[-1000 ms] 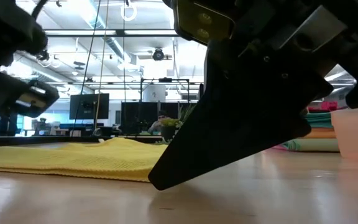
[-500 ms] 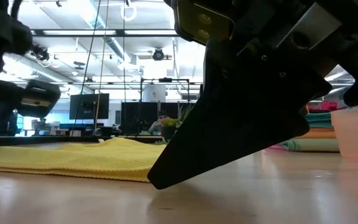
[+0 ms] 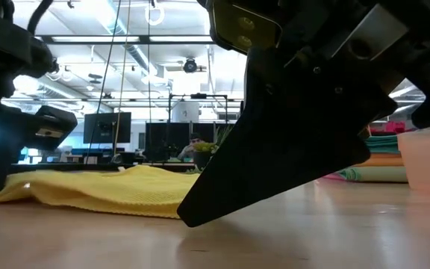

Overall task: Fold microfiber towels
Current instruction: Fold the yellow microfiber towel, then stack the yellow microfiber towel on top of the blue microfiber towel

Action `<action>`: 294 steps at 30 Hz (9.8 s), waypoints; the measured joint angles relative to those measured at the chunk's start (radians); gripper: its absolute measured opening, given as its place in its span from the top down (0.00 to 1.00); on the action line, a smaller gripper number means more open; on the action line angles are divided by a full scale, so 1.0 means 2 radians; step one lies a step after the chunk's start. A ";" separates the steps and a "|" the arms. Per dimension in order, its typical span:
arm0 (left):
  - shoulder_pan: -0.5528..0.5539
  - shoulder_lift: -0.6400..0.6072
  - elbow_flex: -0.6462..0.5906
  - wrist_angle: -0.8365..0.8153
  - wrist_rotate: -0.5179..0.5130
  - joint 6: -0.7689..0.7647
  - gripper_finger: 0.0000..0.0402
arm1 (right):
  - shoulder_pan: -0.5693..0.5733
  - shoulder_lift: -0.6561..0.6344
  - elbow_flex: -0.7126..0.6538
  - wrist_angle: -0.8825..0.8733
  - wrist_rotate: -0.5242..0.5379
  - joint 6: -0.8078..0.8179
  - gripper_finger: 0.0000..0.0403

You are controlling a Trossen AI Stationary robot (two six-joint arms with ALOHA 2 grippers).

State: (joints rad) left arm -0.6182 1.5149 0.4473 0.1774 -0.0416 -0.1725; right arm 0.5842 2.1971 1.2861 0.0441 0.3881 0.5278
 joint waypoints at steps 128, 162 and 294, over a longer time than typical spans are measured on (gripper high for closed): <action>0.093 -0.065 -0.002 -0.063 -0.140 -0.196 0.98 | -0.131 -0.080 -0.002 -0.210 0.073 0.067 0.99; 0.039 0.042 -0.001 0.108 -0.173 -0.327 0.98 | -0.176 -0.114 -0.054 -0.056 -0.179 -0.135 1.00; -0.024 0.104 0.110 0.031 -0.088 0.065 0.46 | -0.075 -0.130 -0.068 -0.110 -0.083 -0.256 0.42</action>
State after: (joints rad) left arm -0.6663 1.7222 0.6670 0.2395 -0.2168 -0.0424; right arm 0.4338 1.9369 1.1494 -0.1768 0.2223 0.0149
